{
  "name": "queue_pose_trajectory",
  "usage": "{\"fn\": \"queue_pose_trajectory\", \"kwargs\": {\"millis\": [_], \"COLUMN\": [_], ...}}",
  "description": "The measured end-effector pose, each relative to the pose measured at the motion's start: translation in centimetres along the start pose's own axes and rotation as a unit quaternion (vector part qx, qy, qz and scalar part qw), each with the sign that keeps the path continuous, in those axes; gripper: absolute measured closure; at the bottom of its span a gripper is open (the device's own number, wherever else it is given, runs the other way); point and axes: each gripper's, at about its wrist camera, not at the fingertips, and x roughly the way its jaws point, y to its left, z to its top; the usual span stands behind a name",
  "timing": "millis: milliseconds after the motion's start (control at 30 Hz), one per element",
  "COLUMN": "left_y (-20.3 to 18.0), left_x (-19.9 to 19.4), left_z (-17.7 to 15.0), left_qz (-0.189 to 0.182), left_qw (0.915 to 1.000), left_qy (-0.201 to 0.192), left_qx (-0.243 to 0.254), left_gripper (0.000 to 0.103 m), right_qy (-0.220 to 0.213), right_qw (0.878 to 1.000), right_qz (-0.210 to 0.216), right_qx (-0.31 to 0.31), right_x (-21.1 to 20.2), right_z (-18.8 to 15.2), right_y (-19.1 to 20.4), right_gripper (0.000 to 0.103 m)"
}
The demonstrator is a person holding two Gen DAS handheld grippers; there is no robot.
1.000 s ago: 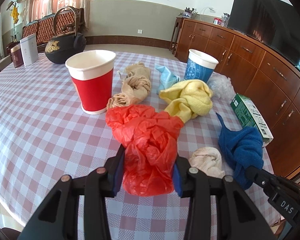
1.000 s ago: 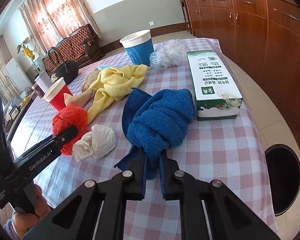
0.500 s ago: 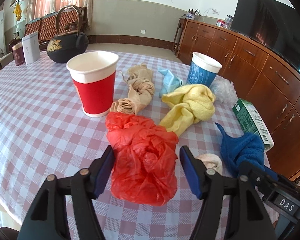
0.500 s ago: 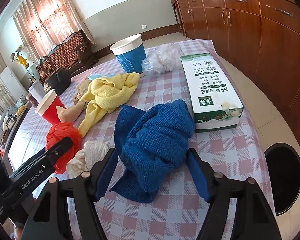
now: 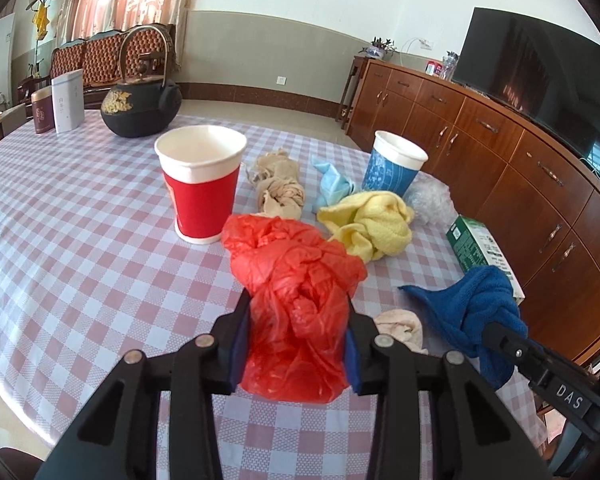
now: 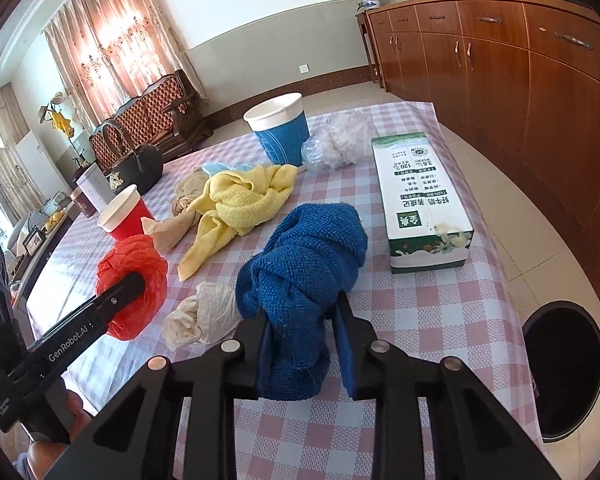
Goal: Collect trash
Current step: 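Carry the red bag and blue towel with both tools over the black bin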
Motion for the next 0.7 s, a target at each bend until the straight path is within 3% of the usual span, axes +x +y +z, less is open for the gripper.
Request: {"fn": "queue_pose_trajectory", "kwargs": {"millis": [333,500,700], "left_y": [-3.8,-7.7,-14.5], "left_x": [-2.7,-3.1,-2.7], "left_z": [0.3,-0.1,-1.7], "left_qz": [-0.048,-0.089,-0.149], "left_qw": [0.9983,0.9945,0.984], "left_qy": [-0.016,-0.007,0.018], "left_qx": [0.03,0.054,0.097], "left_gripper": [0.063,0.063,0.063], "right_qy": [-0.045,-0.07,-0.09], "right_qw": [0.999,0.997,0.989], "right_qz": [0.004,-0.022,-0.078], "right_qx": [0.021,0.038,0.084], "right_x": [-6.1,-9.7,-13.6], "right_z": [-0.5,-0.9,-2.2], "right_y": [-2.1,-5.1,-11.5], "right_gripper": [0.074,0.074,0.074]}}
